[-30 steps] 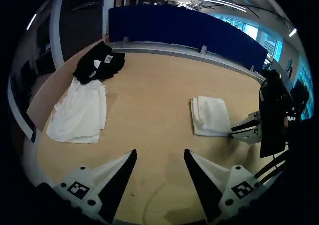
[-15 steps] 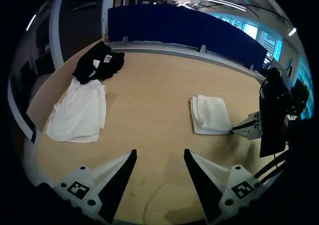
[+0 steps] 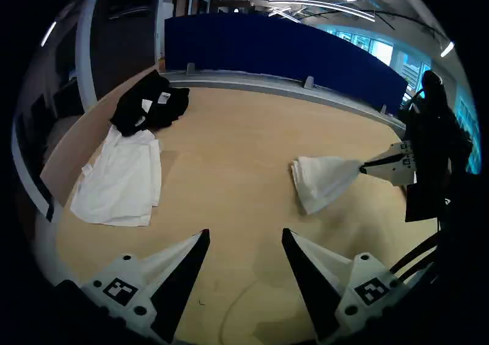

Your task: Fold towel

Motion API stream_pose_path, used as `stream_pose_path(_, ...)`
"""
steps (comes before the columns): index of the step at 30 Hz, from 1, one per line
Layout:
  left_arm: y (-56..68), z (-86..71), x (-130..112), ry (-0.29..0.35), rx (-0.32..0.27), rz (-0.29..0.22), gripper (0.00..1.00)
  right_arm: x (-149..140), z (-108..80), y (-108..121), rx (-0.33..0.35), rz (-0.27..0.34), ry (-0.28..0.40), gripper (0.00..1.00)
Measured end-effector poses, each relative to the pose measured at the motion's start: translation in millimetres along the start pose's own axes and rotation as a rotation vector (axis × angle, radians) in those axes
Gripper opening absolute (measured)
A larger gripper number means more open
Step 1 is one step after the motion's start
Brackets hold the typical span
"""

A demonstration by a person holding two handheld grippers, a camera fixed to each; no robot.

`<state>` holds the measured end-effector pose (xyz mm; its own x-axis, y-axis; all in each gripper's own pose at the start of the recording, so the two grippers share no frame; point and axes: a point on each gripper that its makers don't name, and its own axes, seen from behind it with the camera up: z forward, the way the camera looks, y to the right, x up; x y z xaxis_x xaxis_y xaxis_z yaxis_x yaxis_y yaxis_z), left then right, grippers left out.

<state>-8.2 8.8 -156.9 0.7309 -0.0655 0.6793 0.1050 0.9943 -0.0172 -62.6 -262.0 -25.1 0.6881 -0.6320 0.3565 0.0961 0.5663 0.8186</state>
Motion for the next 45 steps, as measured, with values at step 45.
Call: stream_pose_path(45, 45.8, 9.8, 38, 0.042, -0.077, 0.077, 0.87, 12, -151.4, 159, -0.235, 0.056, 0.094, 0.02)
